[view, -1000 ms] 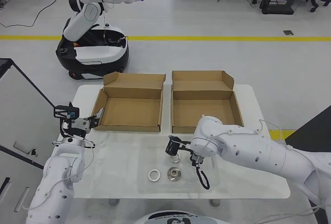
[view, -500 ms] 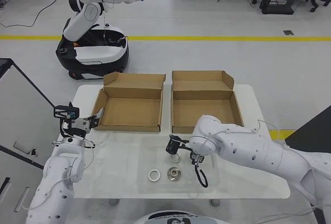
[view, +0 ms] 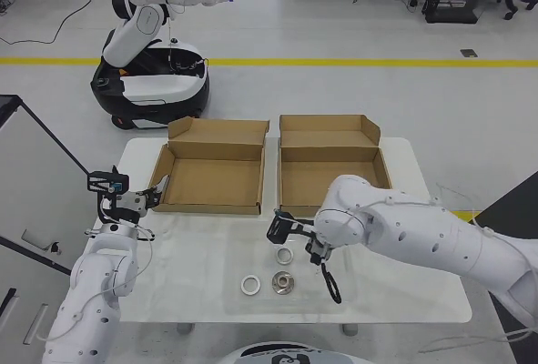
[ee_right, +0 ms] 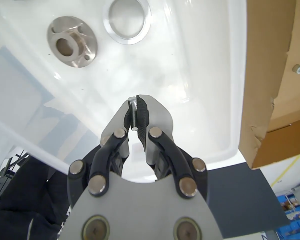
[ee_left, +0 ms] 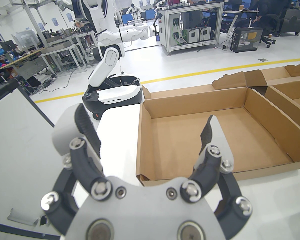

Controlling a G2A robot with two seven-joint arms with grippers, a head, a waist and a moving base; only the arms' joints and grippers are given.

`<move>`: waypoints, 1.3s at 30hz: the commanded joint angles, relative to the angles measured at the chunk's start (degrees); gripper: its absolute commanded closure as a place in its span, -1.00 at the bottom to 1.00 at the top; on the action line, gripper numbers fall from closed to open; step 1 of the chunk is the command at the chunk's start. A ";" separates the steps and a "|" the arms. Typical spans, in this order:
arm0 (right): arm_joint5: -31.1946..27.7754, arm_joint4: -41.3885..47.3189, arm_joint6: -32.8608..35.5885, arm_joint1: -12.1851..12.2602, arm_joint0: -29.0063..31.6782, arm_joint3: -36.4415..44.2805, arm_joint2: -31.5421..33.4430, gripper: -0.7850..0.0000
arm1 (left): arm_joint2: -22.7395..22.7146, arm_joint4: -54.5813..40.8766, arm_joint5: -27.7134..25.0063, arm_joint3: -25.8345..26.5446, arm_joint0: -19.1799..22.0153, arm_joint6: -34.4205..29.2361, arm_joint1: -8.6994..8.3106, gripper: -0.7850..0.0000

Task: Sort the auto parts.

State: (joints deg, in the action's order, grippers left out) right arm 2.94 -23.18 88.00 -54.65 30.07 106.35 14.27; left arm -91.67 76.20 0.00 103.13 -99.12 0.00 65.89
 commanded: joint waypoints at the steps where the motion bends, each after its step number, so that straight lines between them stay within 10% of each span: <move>1: 0.09 3.11 0.00 0.92 -1.47 1.70 0.42 1.00 | 0.00 0.00 0.00 0.00 0.00 0.00 0.00 -1.00; 13: -5.08 21.90 -0.22 5.70 -7.82 9.51 7.85 1.00 | 0.00 0.00 0.00 0.00 0.00 0.00 0.00 -1.00; 28: -17.63 40.06 -3.67 12.39 2.67 6.50 24.93 1.00 | 0.00 0.00 0.00 0.00 0.00 0.00 0.00 -1.00; 39: -17.83 40.30 -3.64 12.51 2.95 6.55 25.23 1.00 | 0.00 0.00 0.00 0.00 0.00 0.00 0.00 -1.00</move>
State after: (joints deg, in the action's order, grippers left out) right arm -14.89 17.12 84.37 -42.14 33.01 112.90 39.50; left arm -91.67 76.20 0.00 103.13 -99.12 0.00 65.89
